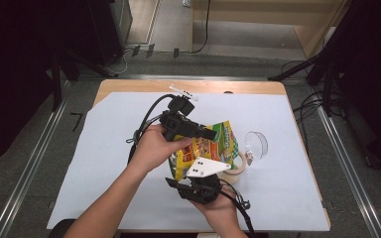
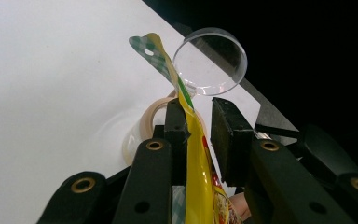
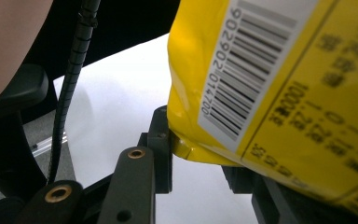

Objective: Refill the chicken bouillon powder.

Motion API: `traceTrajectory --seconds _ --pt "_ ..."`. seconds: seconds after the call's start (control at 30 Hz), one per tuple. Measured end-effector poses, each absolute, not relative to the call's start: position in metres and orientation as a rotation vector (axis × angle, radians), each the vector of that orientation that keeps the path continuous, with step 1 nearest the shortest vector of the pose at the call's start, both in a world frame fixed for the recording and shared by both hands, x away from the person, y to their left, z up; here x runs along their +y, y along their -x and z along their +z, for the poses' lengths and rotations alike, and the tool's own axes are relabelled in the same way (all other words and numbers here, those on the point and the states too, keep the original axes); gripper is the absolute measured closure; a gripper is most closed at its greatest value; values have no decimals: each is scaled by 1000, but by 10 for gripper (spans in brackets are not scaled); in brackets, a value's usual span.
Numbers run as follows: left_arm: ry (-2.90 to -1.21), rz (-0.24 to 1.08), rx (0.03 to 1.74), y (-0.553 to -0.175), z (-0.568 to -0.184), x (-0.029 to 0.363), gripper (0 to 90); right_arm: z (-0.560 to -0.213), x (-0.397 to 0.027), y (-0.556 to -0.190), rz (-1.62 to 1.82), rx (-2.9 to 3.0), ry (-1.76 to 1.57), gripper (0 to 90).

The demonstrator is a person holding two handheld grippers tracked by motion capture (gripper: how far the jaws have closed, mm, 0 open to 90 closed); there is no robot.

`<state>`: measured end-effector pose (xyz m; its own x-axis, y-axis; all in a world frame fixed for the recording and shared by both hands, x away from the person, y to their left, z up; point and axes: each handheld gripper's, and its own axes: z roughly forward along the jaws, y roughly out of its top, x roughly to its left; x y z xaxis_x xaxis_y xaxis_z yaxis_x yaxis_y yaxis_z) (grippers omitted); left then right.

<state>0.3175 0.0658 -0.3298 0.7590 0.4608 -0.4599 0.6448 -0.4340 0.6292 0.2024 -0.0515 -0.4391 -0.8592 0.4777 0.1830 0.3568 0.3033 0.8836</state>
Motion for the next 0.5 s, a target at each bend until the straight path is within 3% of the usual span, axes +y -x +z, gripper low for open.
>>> traceTrajectory --seconds 0.5 --pt "-2112 -286 823 -321 -327 63 757 -436 -52 -204 1603 2439 -809 678"
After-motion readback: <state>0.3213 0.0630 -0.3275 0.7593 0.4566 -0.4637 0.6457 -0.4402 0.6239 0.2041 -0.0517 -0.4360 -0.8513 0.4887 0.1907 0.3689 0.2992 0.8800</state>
